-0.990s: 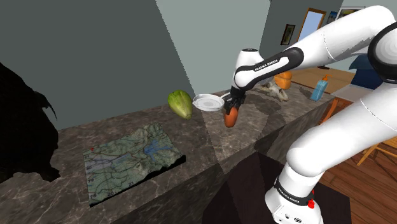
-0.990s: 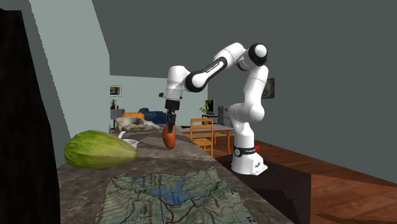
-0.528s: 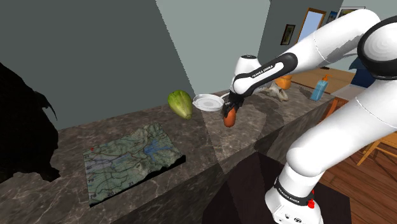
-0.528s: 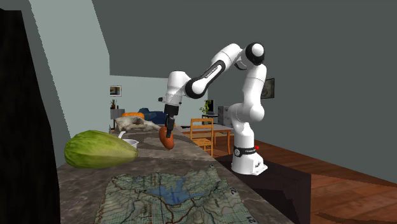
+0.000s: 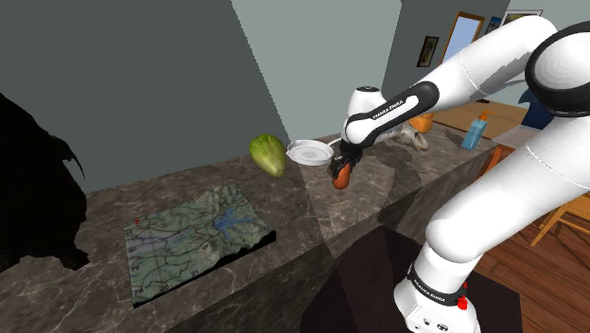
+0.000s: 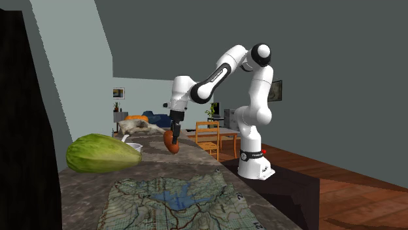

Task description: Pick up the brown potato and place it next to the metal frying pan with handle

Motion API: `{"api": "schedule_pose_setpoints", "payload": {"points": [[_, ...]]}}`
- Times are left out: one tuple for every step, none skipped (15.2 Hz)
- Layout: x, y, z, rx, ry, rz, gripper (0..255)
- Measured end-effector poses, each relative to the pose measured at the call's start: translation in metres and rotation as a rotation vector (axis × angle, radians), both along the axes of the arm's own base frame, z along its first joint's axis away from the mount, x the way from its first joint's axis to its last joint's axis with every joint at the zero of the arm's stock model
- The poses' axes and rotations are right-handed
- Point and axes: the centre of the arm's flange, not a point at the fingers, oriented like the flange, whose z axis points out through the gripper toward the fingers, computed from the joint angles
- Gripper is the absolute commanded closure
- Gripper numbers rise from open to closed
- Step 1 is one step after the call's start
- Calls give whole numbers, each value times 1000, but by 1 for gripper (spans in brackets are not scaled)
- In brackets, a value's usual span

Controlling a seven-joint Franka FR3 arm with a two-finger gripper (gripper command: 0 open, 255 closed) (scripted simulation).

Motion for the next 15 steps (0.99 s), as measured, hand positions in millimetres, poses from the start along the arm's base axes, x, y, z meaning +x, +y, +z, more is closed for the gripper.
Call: {"api": "schedule_pose_setpoints", "payload": {"points": [[-1, 0, -3, 2, 7, -1, 0], [-1, 0, -4, 4, 11, -1, 0], [-1, 0, -5, 4, 13, -2, 0], [-1, 0, -5, 5, 14, -2, 0], [-1, 0, -6, 5, 14, -2, 0], [-2, 0, -5, 5, 14, -2, 0], [-3, 0, 1, 5, 14, -2, 0], [-4, 3, 10, 4, 13, -2, 0], [-5, 3, 21, 4, 13, -2, 0], [-7, 3, 32, 4, 12, -2, 0], [-7, 4, 40, 4, 13, -2, 0], [-7, 5, 42, 5, 13, -2, 0], [-7, 5, 43, 5, 14, -2, 0], [-8, 5, 44, 5, 14, -2, 0], [-8, 5, 44, 5, 14, -2, 0]]}}
